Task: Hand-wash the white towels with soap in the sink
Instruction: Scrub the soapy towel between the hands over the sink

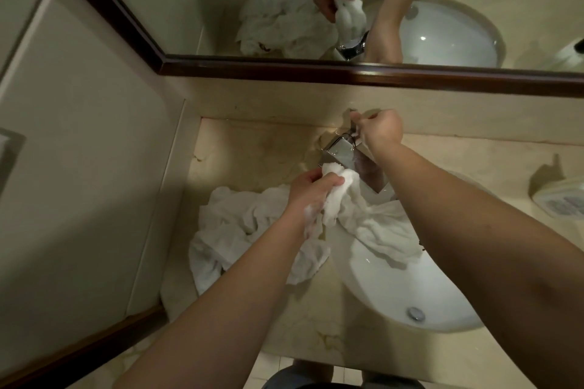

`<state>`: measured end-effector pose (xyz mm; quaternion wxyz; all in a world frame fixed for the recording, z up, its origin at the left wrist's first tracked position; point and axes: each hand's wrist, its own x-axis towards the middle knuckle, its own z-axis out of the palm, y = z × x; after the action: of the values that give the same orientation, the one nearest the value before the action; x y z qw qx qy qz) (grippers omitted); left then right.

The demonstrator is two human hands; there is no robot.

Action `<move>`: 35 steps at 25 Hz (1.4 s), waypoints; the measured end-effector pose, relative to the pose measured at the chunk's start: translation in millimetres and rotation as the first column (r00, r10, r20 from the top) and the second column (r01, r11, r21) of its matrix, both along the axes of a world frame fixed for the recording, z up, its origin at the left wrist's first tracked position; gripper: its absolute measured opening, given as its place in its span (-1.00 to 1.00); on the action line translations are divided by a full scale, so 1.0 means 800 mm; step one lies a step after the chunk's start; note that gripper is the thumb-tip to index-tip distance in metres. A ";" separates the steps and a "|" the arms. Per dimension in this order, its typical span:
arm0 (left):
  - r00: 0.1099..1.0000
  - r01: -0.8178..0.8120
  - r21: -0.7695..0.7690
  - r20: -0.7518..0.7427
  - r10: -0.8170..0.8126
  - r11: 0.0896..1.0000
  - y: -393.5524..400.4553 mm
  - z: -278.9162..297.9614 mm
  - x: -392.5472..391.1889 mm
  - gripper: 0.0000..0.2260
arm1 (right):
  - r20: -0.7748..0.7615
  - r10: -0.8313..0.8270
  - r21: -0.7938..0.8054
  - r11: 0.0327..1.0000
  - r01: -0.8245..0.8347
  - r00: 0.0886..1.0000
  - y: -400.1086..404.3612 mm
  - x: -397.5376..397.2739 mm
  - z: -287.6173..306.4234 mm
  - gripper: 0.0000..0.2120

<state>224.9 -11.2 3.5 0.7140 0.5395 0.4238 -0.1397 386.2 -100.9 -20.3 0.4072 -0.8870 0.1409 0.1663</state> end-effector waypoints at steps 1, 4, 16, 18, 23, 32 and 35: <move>1.000 -0.003 -0.004 0.002 0.003 1.000 -0.002 0.001 0.000 -0.87 | -0.008 0.002 -0.006 1.000 -0.002 1.000 -0.001 0.004 -0.001 -0.56; 1.000 -0.002 -0.005 0.020 0.002 1.000 -0.008 0.003 -0.003 -0.88 | -0.004 0.032 -0.025 0.999 -0.032 0.999 -0.007 0.005 0.000 -0.55; 0.943 0.271 -0.063 0.218 -0.252 0.961 -0.065 0.072 -0.013 -0.63 | -0.146 0.391 0.487 0.828 -0.278 0.909 -0.091 -0.088 0.084 -0.49; 0.918 0.310 -0.098 0.289 -0.271 0.946 -0.079 0.091 -0.012 -0.66 | -0.240 0.412 0.479 0.838 -0.262 0.879 -0.130 -0.099 0.093 -0.44; 0.836 0.434 -0.044 0.391 -0.384 0.900 -0.133 0.135 -0.011 -0.65 | -0.271 0.320 0.483 0.861 -0.159 0.908 -0.204 -0.106 0.112 -0.36; 0.742 0.519 0.333 0.283 -0.608 0.787 -0.196 0.149 -0.013 -0.74 | 0.099 0.208 0.345 0.910 -0.230 0.973 -0.312 -0.114 0.160 -0.56; 0.626 0.616 0.544 0.100 -0.774 0.569 -0.214 0.151 -0.012 -0.81 | 0.173 0.233 0.352 0.893 -0.281 0.957 -0.321 -0.122 0.181 -0.56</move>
<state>215.4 -182.4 124.1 0.5083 0.8307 0.0677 -0.2168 288.4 -358.0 124.6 0.5507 -0.8128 -0.0379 0.1862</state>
